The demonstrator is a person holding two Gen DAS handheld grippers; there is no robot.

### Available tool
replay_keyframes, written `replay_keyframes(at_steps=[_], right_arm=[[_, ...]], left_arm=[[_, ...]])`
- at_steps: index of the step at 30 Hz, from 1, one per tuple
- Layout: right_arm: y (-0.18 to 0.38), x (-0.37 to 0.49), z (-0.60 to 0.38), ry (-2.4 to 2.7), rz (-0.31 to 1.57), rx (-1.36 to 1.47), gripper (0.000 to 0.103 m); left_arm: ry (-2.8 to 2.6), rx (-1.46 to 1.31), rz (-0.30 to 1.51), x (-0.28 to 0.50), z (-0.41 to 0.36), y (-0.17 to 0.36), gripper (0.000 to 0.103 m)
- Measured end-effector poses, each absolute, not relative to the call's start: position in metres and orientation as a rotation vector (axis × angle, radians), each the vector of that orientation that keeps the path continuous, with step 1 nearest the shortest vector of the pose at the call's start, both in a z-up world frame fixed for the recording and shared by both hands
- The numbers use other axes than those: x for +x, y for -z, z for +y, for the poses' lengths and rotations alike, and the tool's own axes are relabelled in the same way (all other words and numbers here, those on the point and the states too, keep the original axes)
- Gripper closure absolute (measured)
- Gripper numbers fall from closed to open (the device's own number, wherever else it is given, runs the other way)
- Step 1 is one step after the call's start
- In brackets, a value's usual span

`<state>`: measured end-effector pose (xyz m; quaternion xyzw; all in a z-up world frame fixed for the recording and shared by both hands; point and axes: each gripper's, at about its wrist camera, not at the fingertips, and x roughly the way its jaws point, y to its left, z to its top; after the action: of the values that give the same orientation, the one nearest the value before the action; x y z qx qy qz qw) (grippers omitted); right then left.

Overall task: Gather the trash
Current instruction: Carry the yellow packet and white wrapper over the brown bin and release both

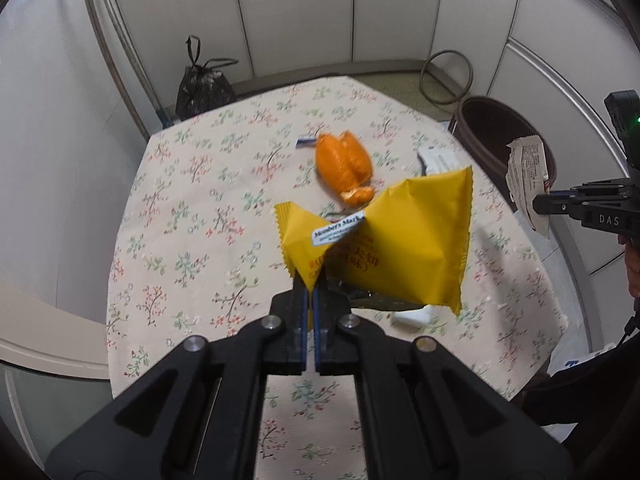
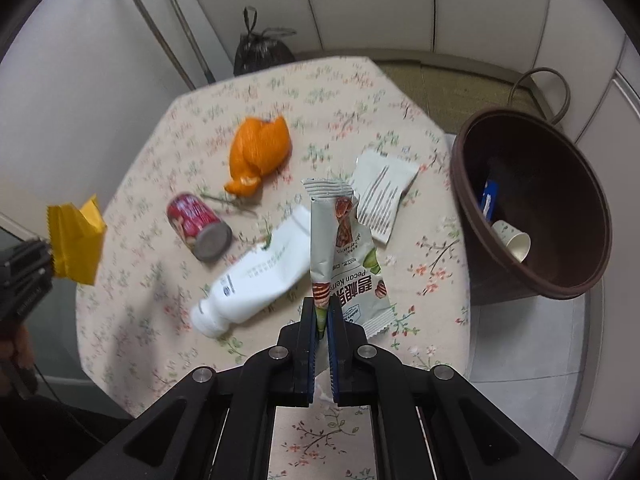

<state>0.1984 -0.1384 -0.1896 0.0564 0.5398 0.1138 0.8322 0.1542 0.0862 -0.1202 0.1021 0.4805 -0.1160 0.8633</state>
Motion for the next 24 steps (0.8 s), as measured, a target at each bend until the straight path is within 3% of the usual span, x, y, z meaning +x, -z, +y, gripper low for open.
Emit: replay_keyframes(at_steps=[15,24], right_arm=[[0.125,0.185,-0.221,-0.181,0.979,0.263,0.097],[0.124,0.199,-0.293,-0.08,0.944,0.391,0.097]], left_arm=[[0.373,0.241,0.883,0.164,-0.023,0.08,0.101],[0.46,0.287,0.853,0.195,-0.119,0.081,0.101]])
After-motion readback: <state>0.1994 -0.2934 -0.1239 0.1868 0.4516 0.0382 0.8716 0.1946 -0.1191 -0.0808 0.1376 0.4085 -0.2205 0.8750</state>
